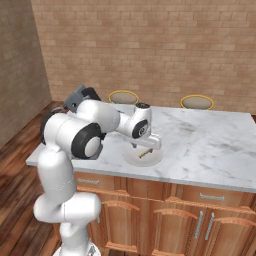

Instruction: Add butter and sugar cubes to the stand mixer bowl and then turn on the stand mixer to begin making frosting.

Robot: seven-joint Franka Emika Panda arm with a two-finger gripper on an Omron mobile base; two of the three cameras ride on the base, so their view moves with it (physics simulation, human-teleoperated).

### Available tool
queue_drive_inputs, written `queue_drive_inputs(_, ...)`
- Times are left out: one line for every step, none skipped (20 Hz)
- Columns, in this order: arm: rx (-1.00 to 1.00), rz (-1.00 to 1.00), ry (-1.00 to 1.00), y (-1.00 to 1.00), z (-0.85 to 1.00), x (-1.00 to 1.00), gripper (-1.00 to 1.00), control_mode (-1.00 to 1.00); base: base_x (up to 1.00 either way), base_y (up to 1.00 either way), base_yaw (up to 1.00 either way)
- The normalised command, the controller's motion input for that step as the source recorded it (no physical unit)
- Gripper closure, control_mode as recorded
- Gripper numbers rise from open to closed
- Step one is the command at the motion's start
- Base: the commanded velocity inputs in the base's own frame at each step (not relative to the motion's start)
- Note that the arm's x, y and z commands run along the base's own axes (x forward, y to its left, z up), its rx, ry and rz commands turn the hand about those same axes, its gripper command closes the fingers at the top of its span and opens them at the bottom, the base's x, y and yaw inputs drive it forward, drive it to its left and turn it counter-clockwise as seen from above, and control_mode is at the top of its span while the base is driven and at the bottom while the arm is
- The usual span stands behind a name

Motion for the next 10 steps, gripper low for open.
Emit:
queue_drive_inputs(0.04, 0.00, 0.04, -0.24, -0.33, 0.40, -1.00, -1.00, 0.00, 0.00, 0.00)
queue_drive_inputs(0.04, 0.00, 0.02, -0.23, -0.32, 0.36, -1.00, -1.00, 0.00, 0.00, 0.00)
queue_drive_inputs(0.04, 0.00, 0.02, -0.23, -0.36, 0.36, -1.00, -1.00, 0.00, 0.00, 0.00)
queue_drive_inputs(0.04, 0.00, 0.00, -0.20, -0.35, 0.29, -1.00, -1.00, 0.00, 0.00, 0.00)
queue_drive_inputs(0.05, 0.00, 0.00, -0.16, -0.35, 0.28, -1.00, -1.00, 0.00, 0.00, 0.00)
queue_drive_inputs(0.05, 0.00, 0.00, -0.08, -0.35, 0.24, -1.00, -1.00, 0.00, 0.00, 0.00)
queue_drive_inputs(0.05, 0.00, 0.00, -0.03, -0.36, 0.23, -1.00, -1.00, 0.00, 0.00, 0.00)
queue_drive_inputs(0.04, 0.00, 0.00, 0.00, -0.38, 0.20, -1.00, -1.00, 0.00, 0.00, 0.00)
queue_drive_inputs(0.03, 0.00, 0.00, 0.00, -0.37, 0.20, -1.00, -1.00, 0.00, 0.00, 0.00)
queue_drive_inputs(0.03, 0.00, 0.00, 0.00, -0.36, 0.17, -1.00, -1.00, 0.00, 0.00, 0.00)
